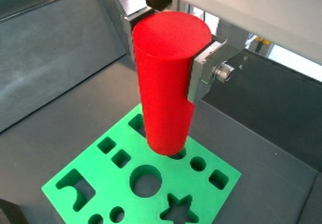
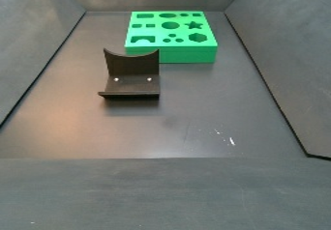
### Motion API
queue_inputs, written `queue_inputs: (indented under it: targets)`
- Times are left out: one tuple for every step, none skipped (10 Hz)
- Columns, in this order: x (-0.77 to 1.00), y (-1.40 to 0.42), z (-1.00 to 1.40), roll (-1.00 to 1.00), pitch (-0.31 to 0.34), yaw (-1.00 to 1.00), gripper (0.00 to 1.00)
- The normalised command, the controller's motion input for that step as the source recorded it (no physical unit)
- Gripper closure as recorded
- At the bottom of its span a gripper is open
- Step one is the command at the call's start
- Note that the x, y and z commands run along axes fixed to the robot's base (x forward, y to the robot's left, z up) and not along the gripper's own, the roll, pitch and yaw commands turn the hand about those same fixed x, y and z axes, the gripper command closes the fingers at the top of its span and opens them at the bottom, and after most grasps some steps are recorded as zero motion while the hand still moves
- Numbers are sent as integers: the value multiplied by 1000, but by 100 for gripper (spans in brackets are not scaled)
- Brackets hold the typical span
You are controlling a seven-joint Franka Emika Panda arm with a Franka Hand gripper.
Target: Insert the round object.
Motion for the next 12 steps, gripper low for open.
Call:
queue_inputs:
  targets:
    - [29,109,-777,164,-133,0,100]
    - [46,131,-743,231,-107,0,100]
    - [49,126,-754,249,-91,-14,100]
    - [157,171,-766,237,-44,-40,100]
    - [140,137,-511,213,29,0,100]
    - [117,109,-409,214,60,0,100]
    - [129,83,-451,147,39,0,100]
    - [134,80,-423,121,43,-9,100]
    - [117,146,-317,147,94,-37,100]
    - [174,149,-306,113,97,-26,100]
    - [206,137,-286,101,97,-23,100]
    - [269,80,-240,56,94,-57,100]
